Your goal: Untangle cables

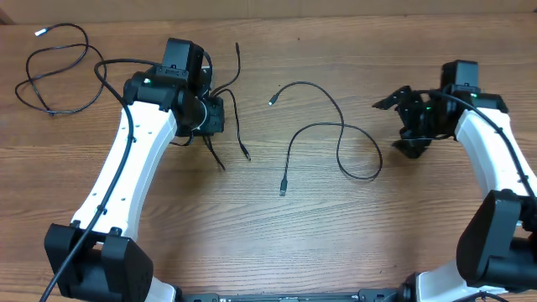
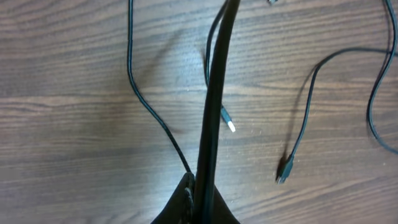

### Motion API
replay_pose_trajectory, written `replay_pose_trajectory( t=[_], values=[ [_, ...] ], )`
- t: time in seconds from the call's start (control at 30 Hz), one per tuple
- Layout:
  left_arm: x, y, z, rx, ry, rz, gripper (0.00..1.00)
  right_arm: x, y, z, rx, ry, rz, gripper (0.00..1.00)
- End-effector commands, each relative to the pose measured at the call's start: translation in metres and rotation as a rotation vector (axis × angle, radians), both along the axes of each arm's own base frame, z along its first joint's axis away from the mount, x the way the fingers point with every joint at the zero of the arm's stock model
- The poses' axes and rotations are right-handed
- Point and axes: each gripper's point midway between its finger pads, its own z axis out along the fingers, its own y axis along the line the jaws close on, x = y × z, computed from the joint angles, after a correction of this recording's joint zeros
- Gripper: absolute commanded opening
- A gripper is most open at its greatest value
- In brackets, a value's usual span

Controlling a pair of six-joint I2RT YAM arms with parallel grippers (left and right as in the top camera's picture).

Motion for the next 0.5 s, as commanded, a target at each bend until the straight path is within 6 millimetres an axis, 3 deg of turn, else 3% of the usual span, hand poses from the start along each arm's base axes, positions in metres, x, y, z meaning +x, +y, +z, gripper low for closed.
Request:
replay_pose_trajectory(
  t=[0.0, 0.17, 0.3, 0.47],
  values=[
    [-0.005, 0.0, 0.036, -0.018, -0.089, -0.03, 0.04, -0.002, 0.032, 0.003, 0.014, -0.013, 0.085, 1.0],
    [-0.01, 0.007, 0.058, -0.029, -0.152, -0.008, 0.04, -0.006, 0.052, 0.0, -0.014, -0.009, 0.138, 1.0],
    [-0.018, 0.028, 0.082, -0.026, -0.214, 0.054, 0.04, -0.004, 0.07, 0.002, -0.014, -0.034, 0.184, 1.0],
    [-0.017, 0.048, 0.089, -0.083, -0.212, 0.208, 0.04, -0.002, 0.078, 0.004, -0.014, -0.056, 0.204, 1.0]
  ],
)
